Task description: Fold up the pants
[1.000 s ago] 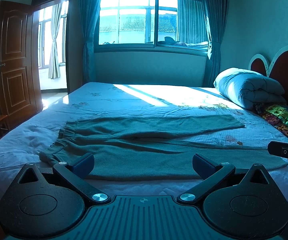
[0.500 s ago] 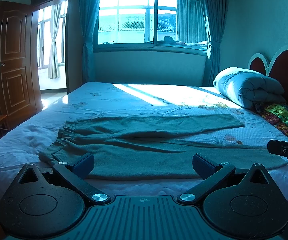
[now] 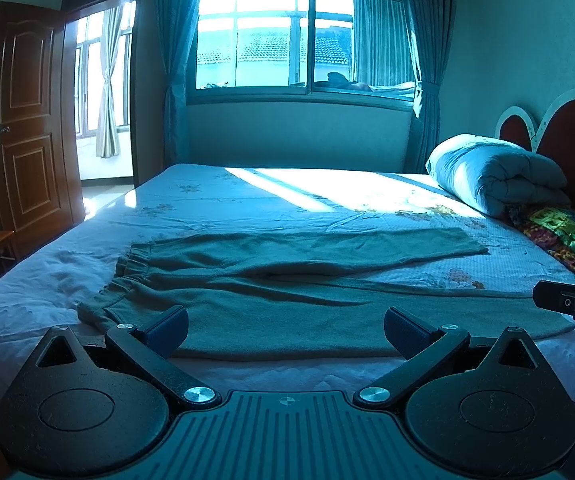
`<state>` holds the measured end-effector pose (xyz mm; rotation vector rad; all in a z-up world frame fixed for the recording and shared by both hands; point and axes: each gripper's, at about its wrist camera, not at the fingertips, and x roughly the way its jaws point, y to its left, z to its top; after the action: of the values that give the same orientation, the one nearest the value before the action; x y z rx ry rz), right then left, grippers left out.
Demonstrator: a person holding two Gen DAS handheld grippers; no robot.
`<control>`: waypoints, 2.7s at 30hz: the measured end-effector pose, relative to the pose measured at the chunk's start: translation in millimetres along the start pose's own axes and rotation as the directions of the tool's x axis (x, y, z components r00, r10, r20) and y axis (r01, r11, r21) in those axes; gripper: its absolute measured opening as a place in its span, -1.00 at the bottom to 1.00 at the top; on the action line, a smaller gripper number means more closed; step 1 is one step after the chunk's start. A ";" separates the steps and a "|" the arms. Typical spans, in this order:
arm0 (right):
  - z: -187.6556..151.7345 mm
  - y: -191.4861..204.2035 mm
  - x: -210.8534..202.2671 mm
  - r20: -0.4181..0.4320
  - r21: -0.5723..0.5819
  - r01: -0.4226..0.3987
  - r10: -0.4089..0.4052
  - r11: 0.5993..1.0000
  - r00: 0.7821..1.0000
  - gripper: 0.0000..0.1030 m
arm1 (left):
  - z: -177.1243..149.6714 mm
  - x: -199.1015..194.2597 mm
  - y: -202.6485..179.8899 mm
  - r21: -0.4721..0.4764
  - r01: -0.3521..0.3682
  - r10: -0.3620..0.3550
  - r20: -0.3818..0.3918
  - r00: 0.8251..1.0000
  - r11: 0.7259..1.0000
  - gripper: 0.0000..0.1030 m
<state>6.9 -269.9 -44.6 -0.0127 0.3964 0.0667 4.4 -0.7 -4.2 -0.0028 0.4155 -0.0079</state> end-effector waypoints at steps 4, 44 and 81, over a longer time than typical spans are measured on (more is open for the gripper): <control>-0.1 0.1 0.2 -0.002 -0.001 0.000 0.000 1.000 1.000 0.89 | 0.1 0.2 0.3 0.002 0.001 -0.001 -0.003 1.000 1.000 1.00; 98.9 26.9 308.9 -0.136 -0.130 -0.109 0.091 0.986 0.986 0.70 | 74.3 335.3 268.9 -0.139 -0.154 0.119 -0.228 0.966 0.978 1.00; 97.4 60.6 592.0 -0.501 -0.340 -0.420 0.216 0.841 0.838 -1.00 | 49.7 567.4 335.9 -0.173 0.120 -0.174 -0.347 0.921 0.978 -0.28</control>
<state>585.2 -170.1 -183.3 -0.4184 0.8396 0.5048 546.0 330.6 -189.1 -0.1828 0.7840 -0.1283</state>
